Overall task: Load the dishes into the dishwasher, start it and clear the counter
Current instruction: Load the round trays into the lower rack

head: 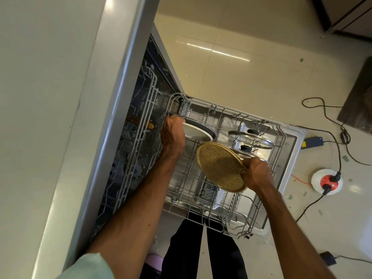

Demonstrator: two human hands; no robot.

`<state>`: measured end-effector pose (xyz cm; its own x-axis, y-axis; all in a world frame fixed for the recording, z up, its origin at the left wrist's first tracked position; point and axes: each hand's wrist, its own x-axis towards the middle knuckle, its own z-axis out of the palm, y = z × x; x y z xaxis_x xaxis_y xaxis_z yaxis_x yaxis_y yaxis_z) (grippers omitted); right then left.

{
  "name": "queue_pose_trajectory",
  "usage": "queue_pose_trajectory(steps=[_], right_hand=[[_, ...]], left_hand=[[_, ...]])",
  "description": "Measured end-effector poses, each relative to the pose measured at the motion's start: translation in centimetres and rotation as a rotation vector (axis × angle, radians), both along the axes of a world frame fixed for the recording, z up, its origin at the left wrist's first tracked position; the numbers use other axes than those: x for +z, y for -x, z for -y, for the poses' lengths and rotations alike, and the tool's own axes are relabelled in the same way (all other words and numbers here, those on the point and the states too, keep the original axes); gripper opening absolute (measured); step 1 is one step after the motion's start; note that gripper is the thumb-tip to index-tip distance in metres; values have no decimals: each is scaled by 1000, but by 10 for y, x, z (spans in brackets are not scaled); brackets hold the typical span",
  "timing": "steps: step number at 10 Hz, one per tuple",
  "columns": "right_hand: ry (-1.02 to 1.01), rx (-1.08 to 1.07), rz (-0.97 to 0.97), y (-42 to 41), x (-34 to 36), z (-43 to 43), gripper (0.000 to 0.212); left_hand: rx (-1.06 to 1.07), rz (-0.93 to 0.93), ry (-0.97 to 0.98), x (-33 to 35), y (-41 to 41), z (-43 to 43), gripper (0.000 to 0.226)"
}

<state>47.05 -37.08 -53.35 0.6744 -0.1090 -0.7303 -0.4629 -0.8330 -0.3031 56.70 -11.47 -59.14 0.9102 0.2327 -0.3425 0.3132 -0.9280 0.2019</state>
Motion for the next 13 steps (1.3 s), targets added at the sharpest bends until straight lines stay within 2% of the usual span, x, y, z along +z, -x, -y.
queue_pose_trajectory(steps=[2, 3, 4, 6, 8, 9, 10, 12, 13], right_hand=[[0, 19, 0, 4, 4, -3, 21], [-2, 10, -8, 3, 3, -4, 20], [-8, -7, -13, 1, 3, -5, 19], [-20, -13, 1, -3, 3, -3, 22], [-1, -33, 4, -8, 3, -5, 23], [-14, -39, -8, -10, 4, -8, 20], [-20, -64, 4, -15, 7, -11, 23], [-63, -31, 133, -35, 31, 0, 26], [-122, -110, 283, -58, 54, 3, 24]], left_hand=[[16, 81, 35, 5, -6, 8, 20], [37, 60, 52, 8, -7, 9, 17], [126, 16, 170, -2, -1, 6, 12], [218, 68, 269, -10, -2, 8, 16], [-30, 20, 105, -22, 6, 3, 22], [-55, 10, 123, -26, 16, -1, 26], [12, -6, 192, -19, 15, -3, 27], [70, 112, 199, 0, 2, 1, 15], [94, 198, 251, 1, 0, -2, 32]])
